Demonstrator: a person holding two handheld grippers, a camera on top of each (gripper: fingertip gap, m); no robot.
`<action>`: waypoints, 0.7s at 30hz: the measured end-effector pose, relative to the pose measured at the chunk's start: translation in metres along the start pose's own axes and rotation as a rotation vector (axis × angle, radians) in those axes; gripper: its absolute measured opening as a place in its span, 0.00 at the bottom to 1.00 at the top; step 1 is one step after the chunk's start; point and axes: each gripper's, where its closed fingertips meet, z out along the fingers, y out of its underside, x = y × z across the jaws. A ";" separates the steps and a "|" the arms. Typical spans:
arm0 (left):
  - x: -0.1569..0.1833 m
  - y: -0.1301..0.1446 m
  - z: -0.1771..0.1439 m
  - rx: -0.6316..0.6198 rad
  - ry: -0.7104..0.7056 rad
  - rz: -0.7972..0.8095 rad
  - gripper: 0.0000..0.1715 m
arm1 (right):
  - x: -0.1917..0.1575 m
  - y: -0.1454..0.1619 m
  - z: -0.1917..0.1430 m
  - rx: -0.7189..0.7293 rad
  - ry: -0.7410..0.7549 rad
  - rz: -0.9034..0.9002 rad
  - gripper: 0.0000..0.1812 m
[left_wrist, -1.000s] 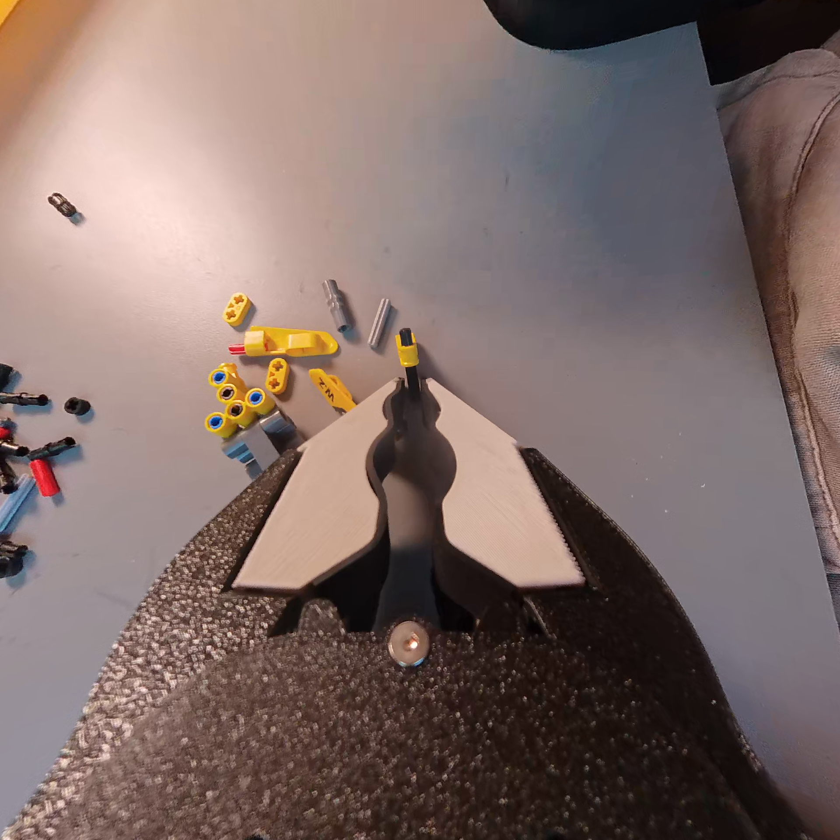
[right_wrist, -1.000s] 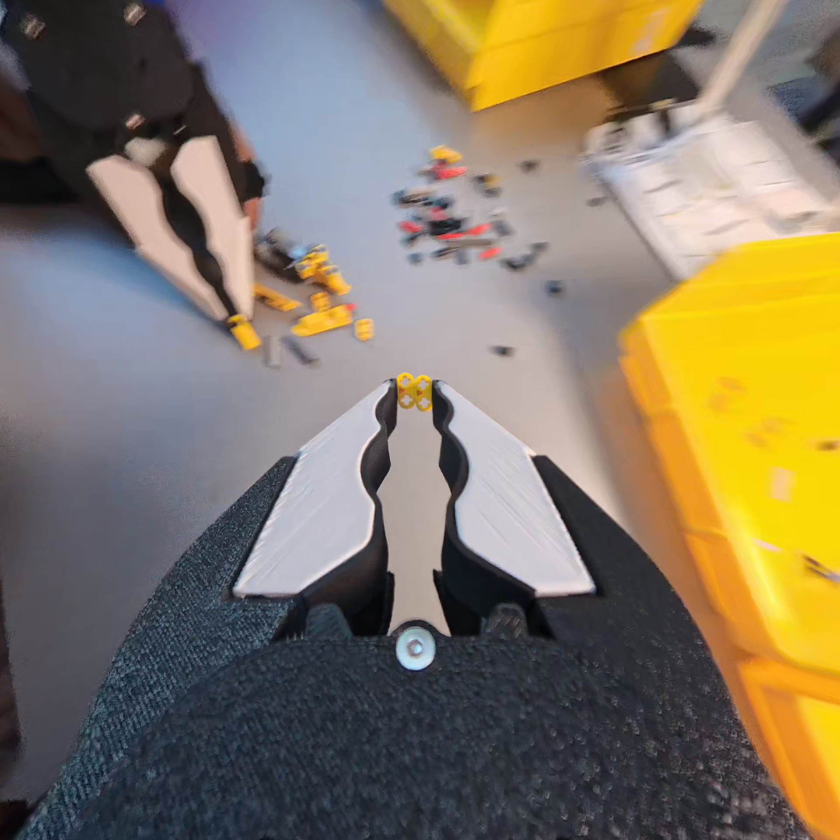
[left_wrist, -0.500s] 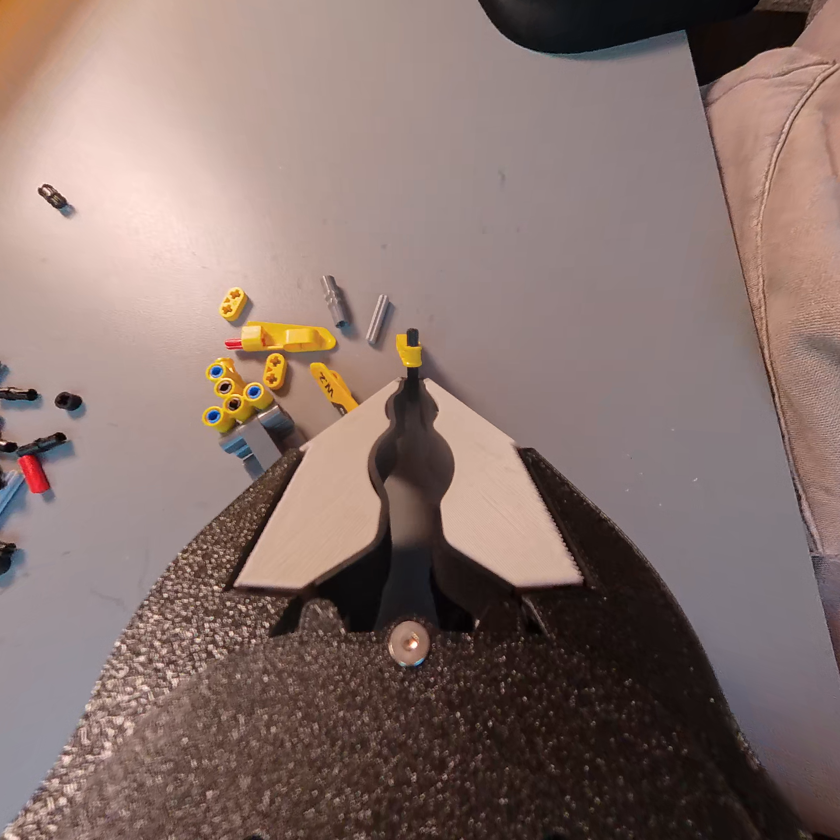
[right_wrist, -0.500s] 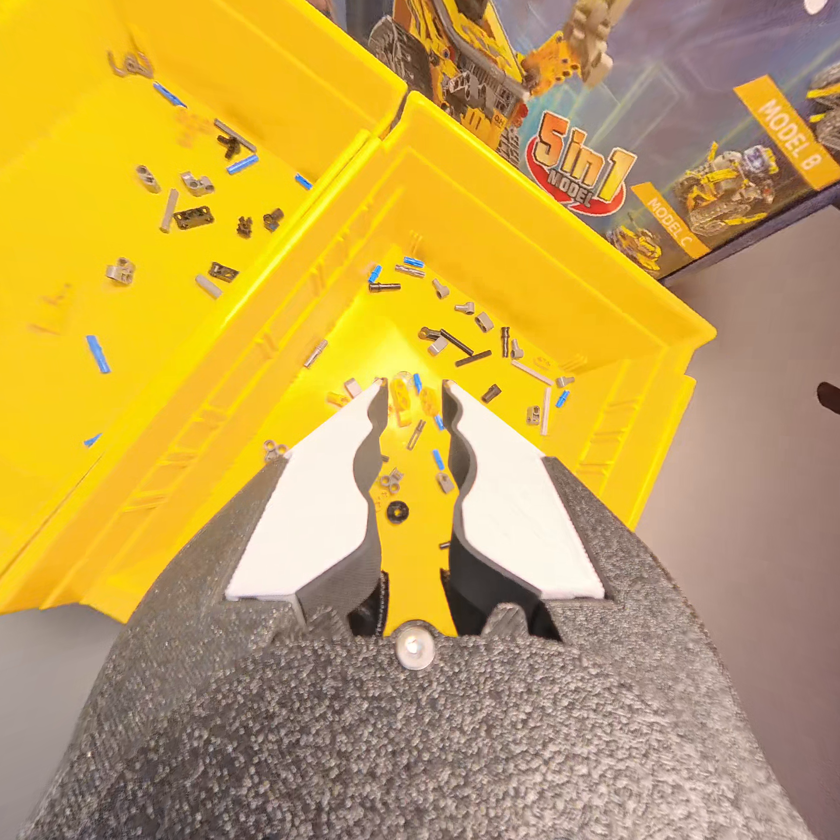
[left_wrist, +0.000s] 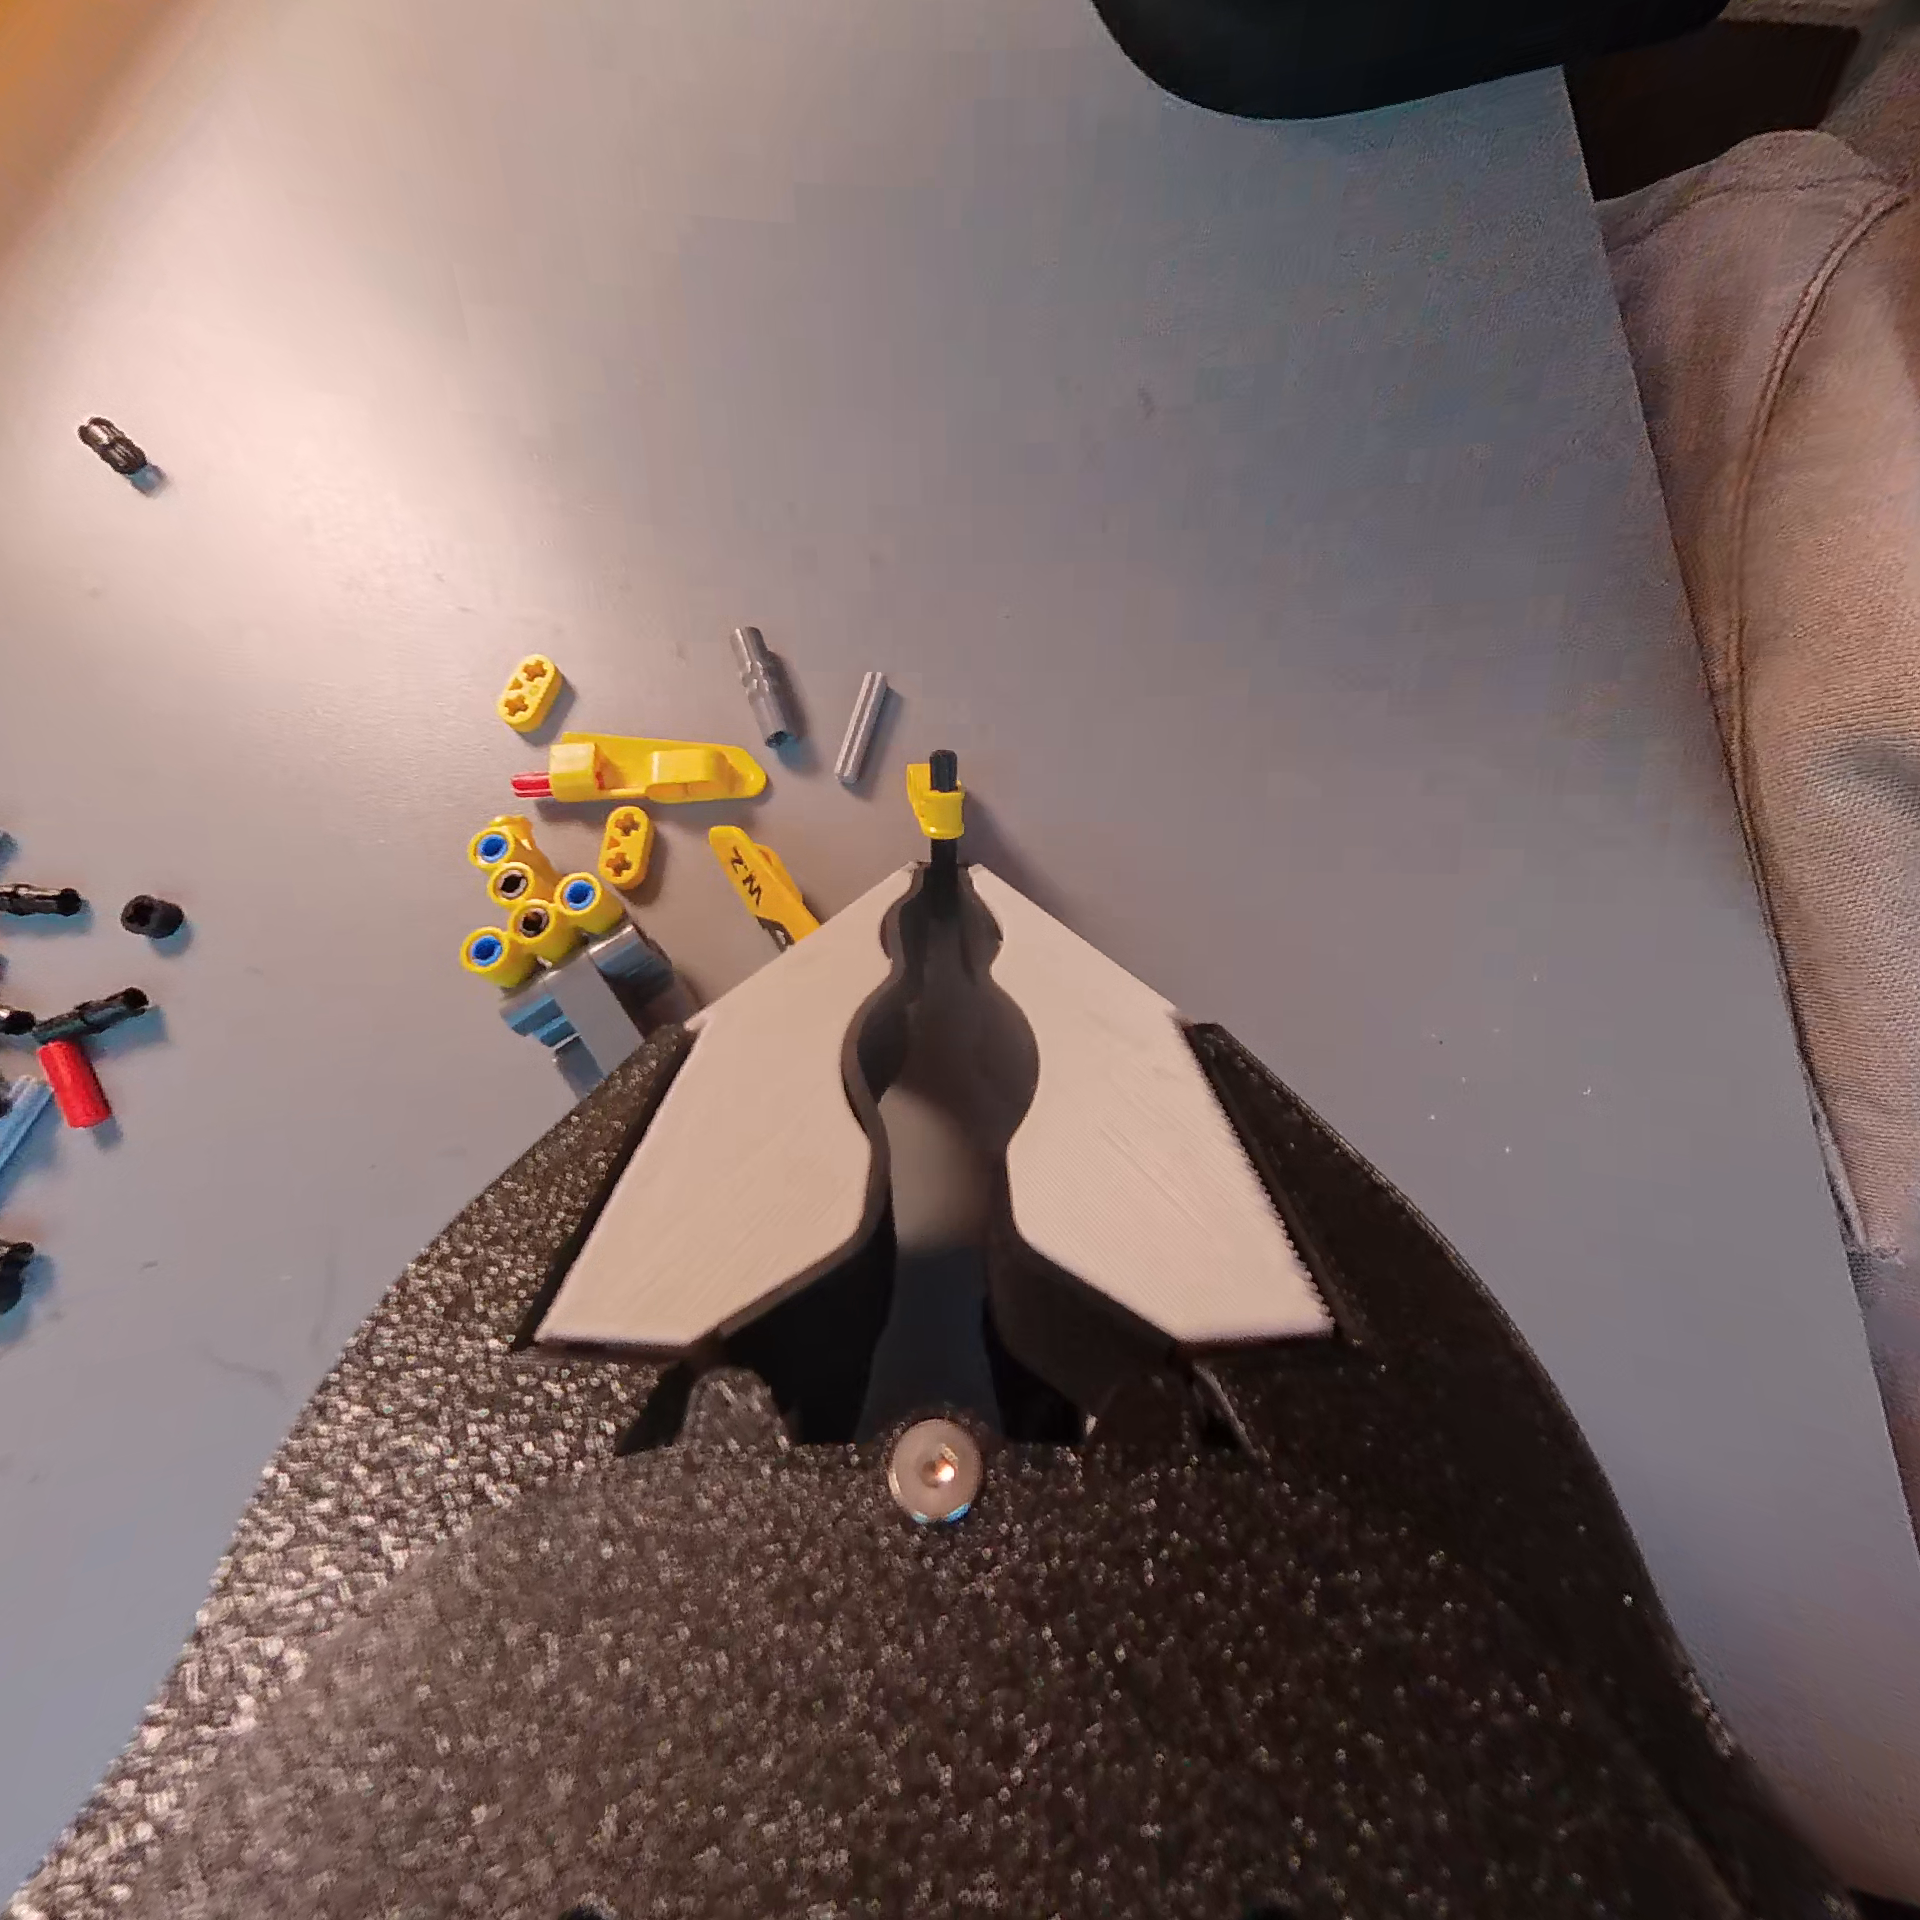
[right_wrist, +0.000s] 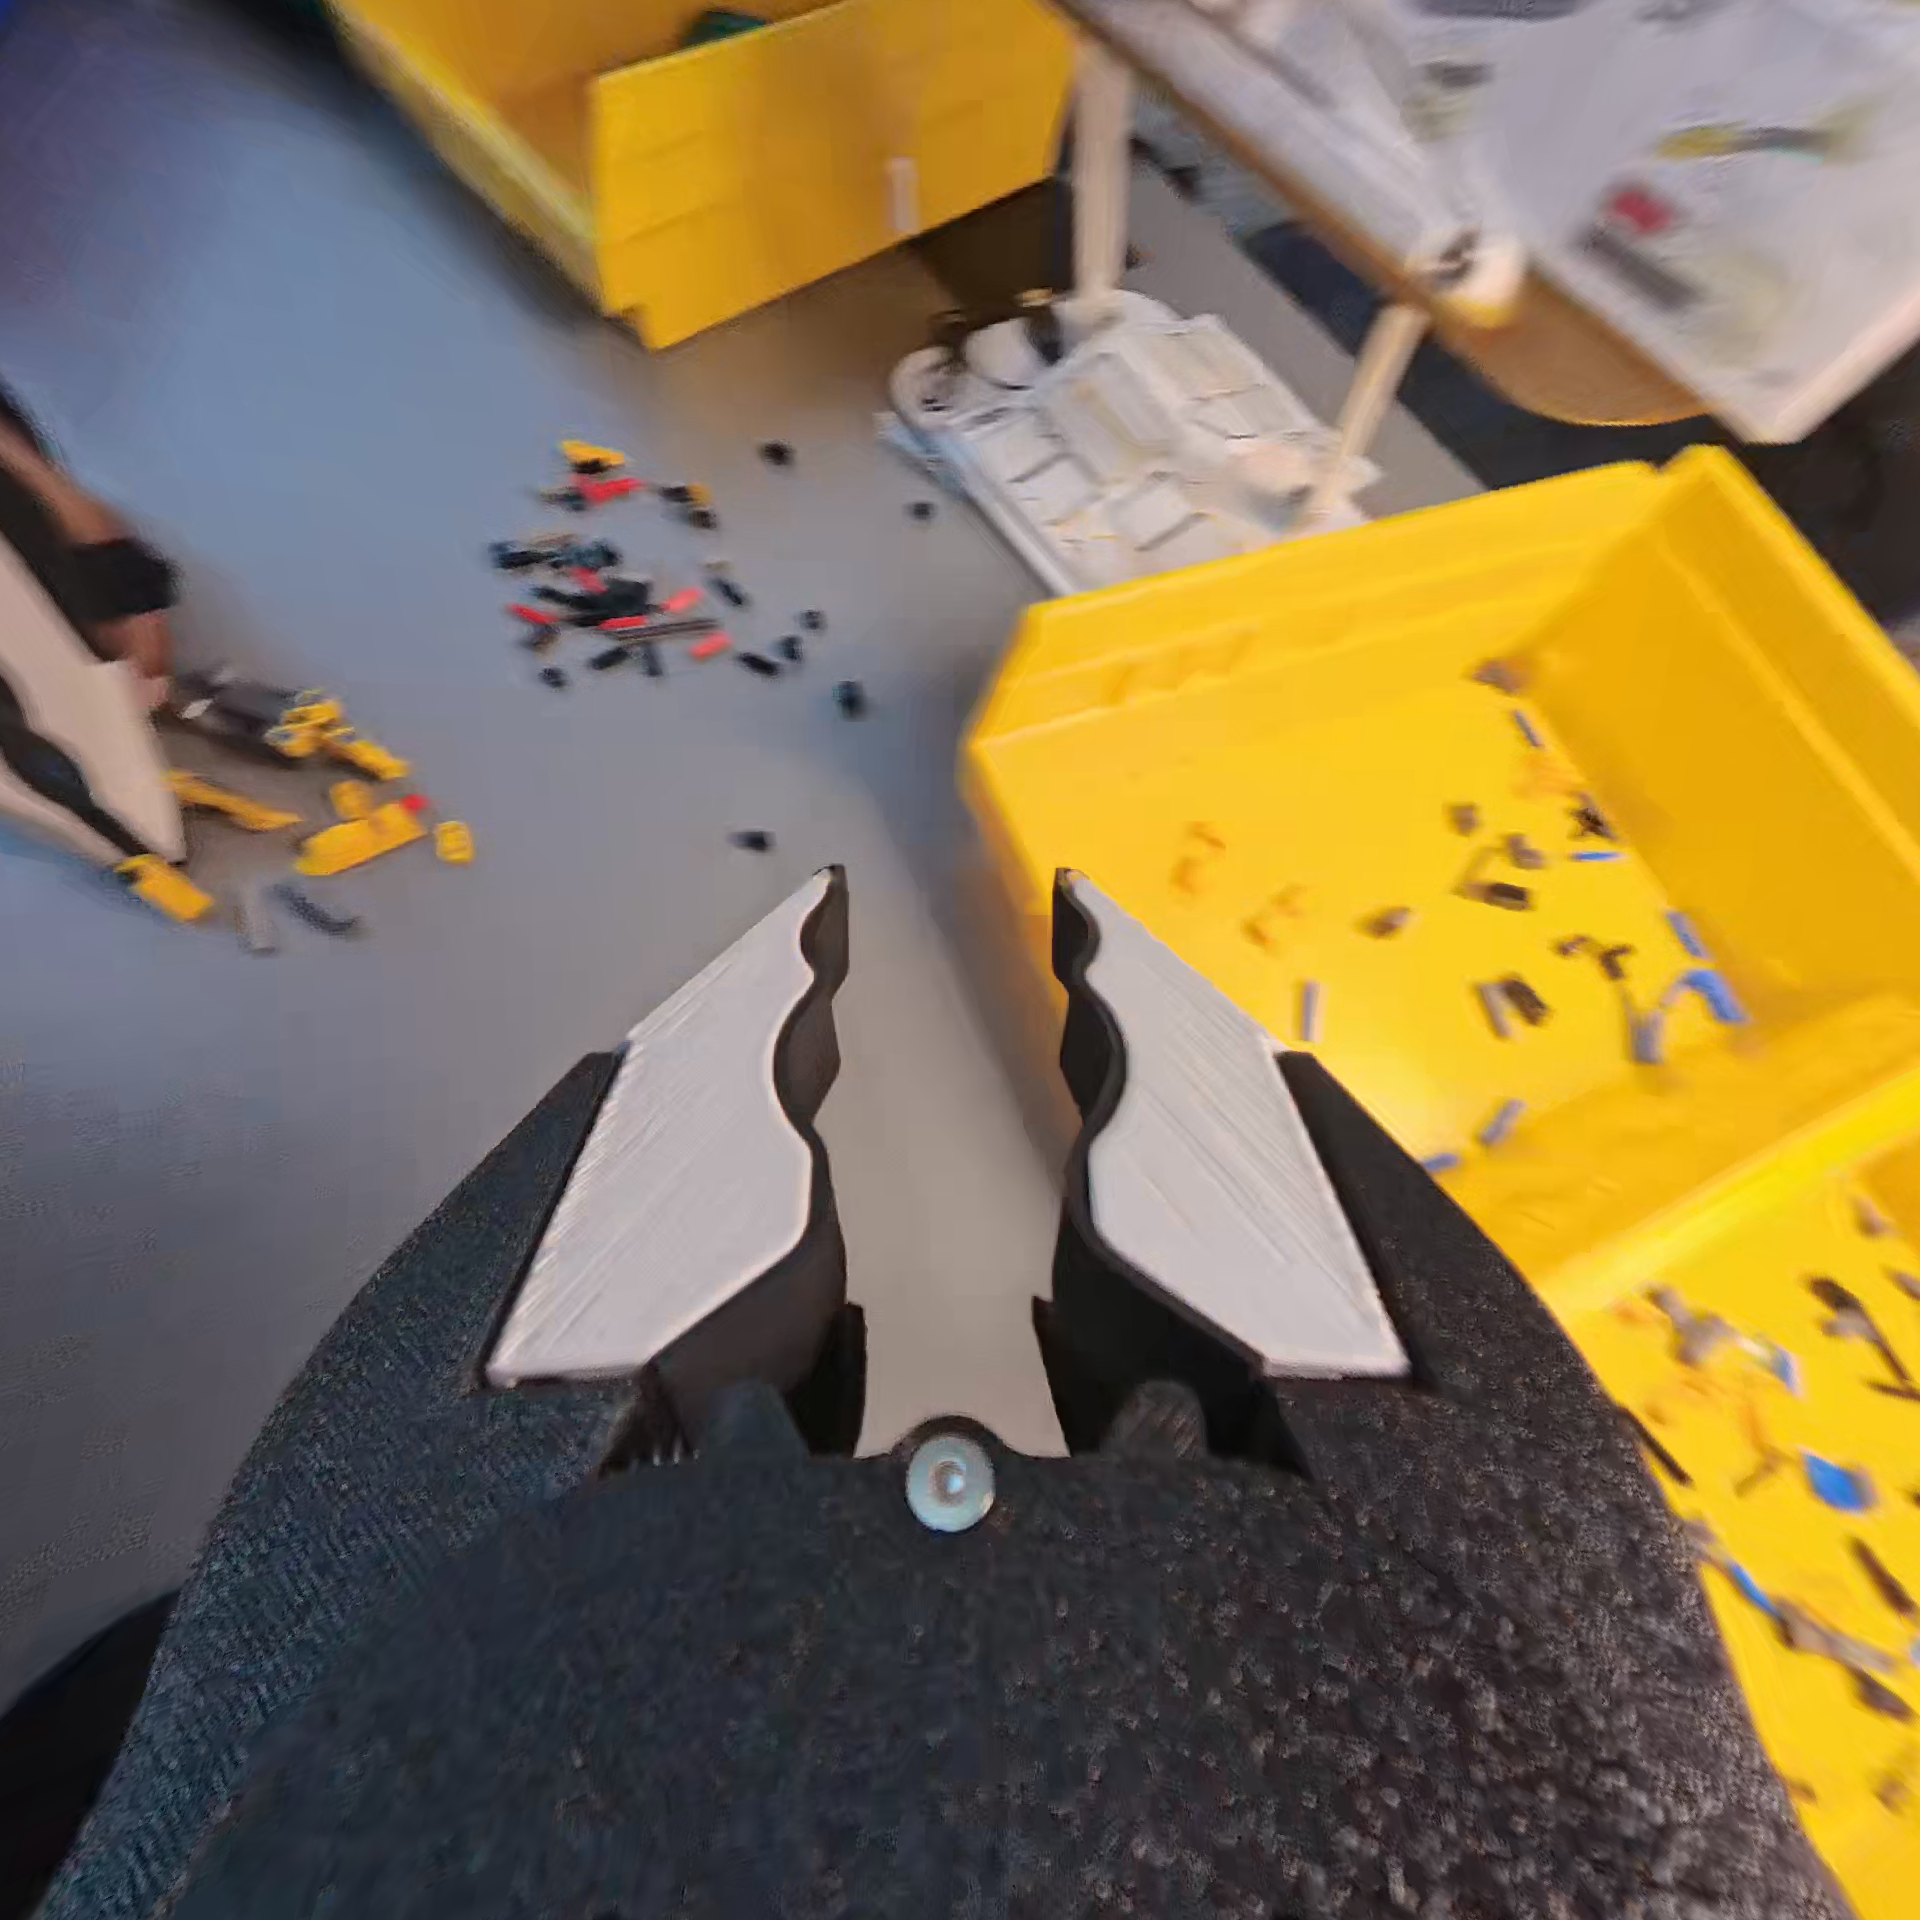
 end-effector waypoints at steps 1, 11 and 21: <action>0.000 0.000 0.000 0.000 0.000 0.000 0.02 | -0.036 0.004 0.014 -0.005 -0.070 -0.026 0.20; 0.001 0.001 -0.002 -0.003 0.004 -0.003 0.02 | -0.178 0.049 0.120 -0.092 -0.345 -0.082 0.14; 0.001 0.002 -0.002 -0.014 0.000 0.007 0.02 | -0.217 0.035 0.126 -0.116 -0.393 -0.193 0.08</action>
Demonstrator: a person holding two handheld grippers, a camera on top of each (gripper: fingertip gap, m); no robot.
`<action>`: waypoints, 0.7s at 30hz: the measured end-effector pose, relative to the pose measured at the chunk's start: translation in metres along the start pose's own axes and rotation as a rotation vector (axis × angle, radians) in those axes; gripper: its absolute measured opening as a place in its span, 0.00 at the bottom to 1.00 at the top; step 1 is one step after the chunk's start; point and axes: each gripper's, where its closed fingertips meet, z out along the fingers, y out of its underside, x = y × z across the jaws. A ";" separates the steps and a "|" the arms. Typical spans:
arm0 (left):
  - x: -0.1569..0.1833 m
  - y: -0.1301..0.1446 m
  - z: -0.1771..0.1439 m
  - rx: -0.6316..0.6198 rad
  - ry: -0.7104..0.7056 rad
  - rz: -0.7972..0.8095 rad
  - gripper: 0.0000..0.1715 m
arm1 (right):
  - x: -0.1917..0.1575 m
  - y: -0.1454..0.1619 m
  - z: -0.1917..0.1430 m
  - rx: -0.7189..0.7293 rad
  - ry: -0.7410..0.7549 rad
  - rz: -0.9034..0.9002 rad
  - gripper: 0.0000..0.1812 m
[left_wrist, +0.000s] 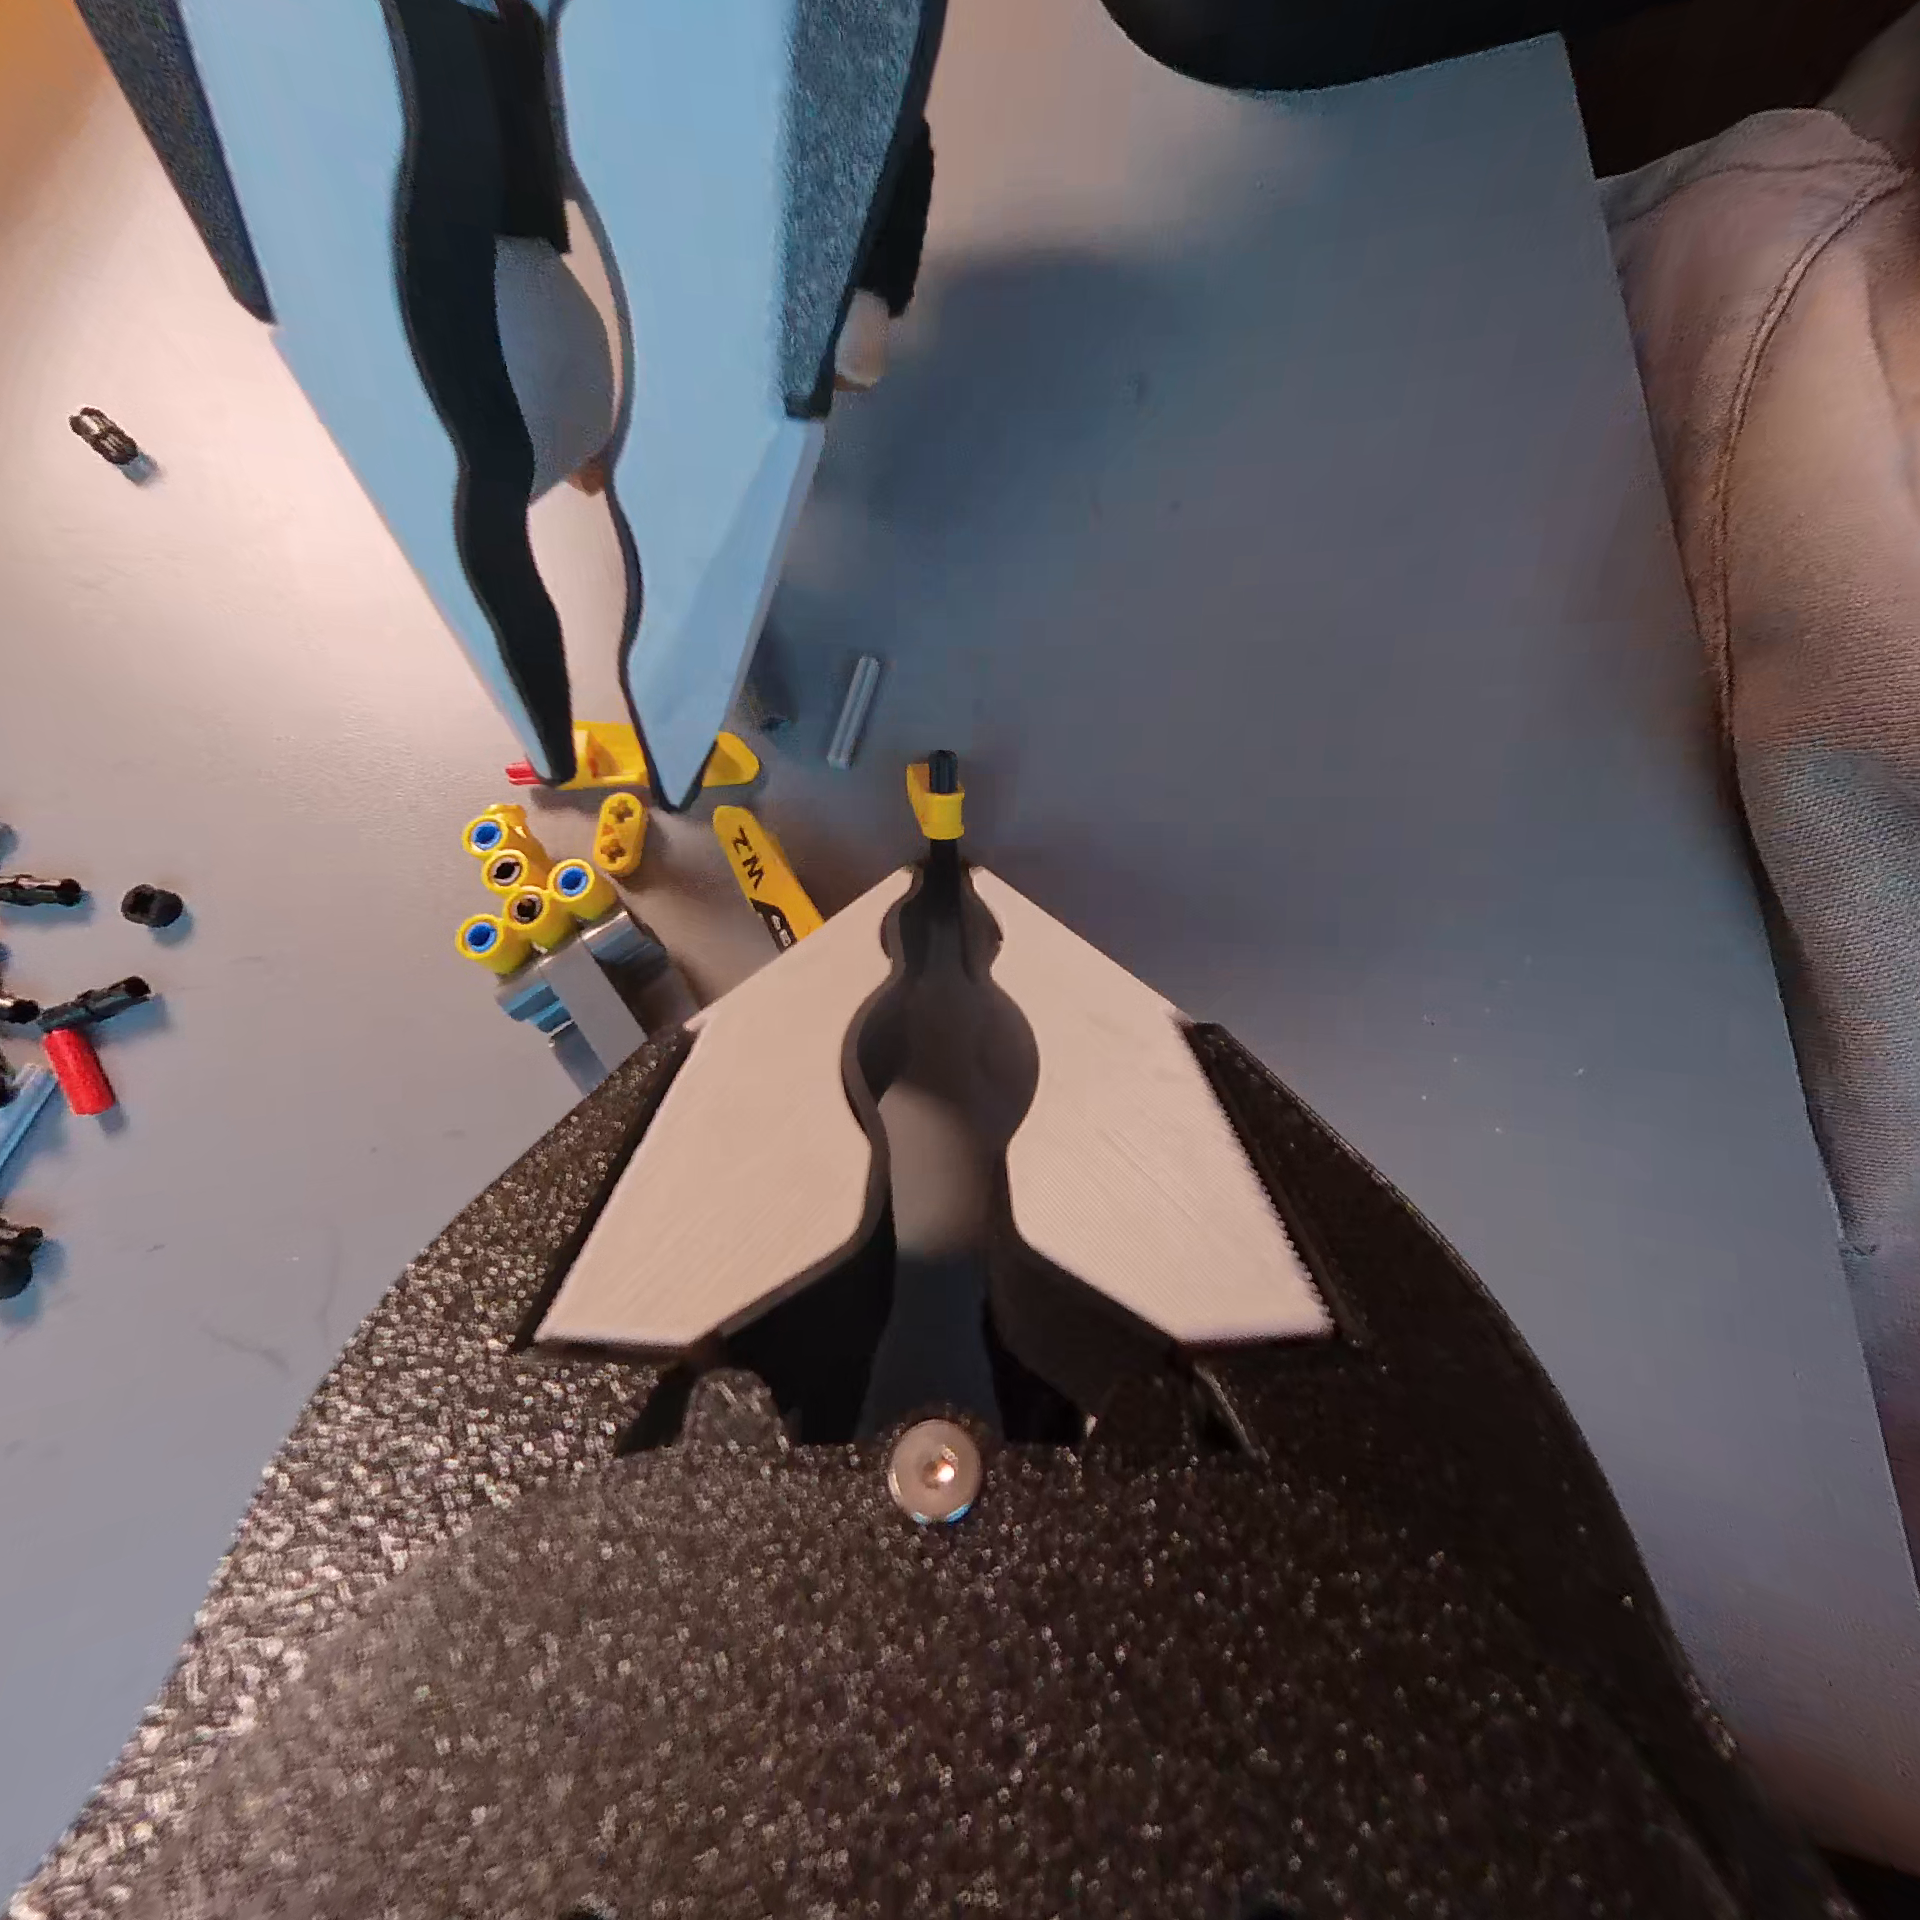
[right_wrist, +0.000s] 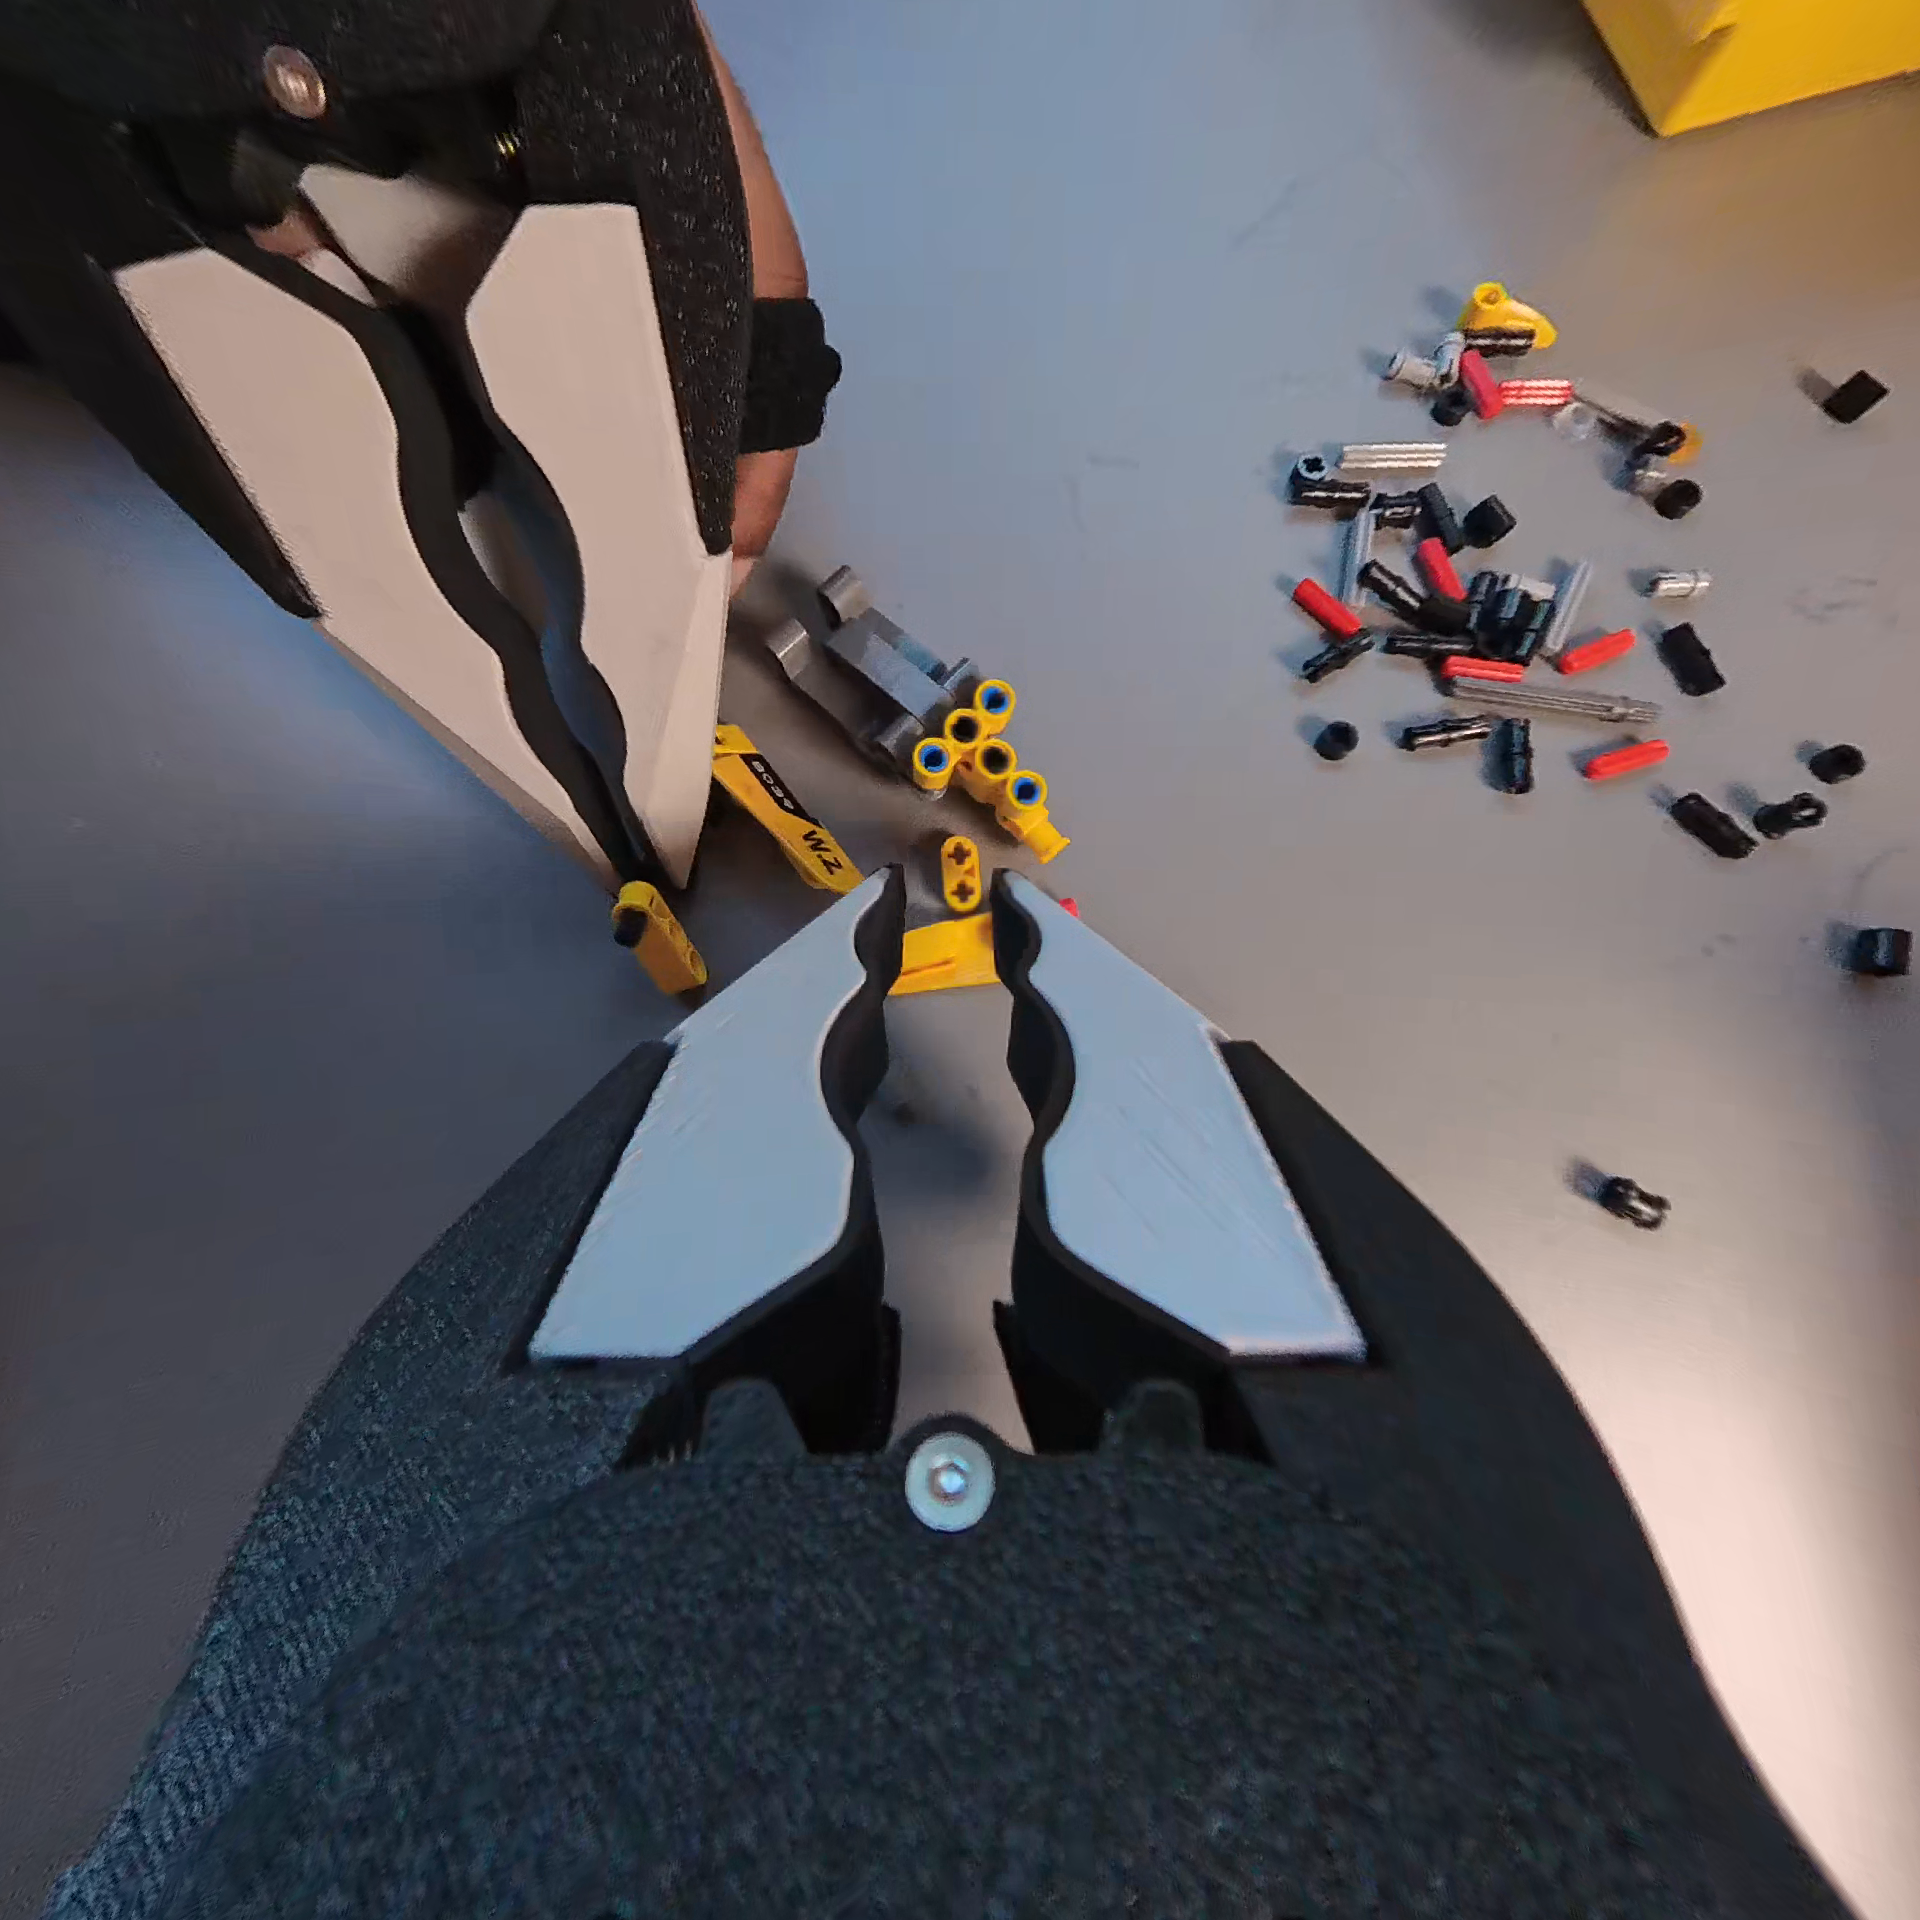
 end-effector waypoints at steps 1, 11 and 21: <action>0.000 0.000 0.000 0.001 0.000 -0.001 0.02 | 0.000 0.001 0.003 -0.012 0.006 -0.003 0.08; 0.000 0.000 0.000 -0.007 -0.007 0.006 0.02 | 0.001 -0.002 0.004 -0.045 -0.009 -0.018 0.03; 0.001 0.001 0.000 -0.007 -0.004 0.006 0.02 | 0.016 0.025 -0.015 -0.039 0.047 0.076 0.03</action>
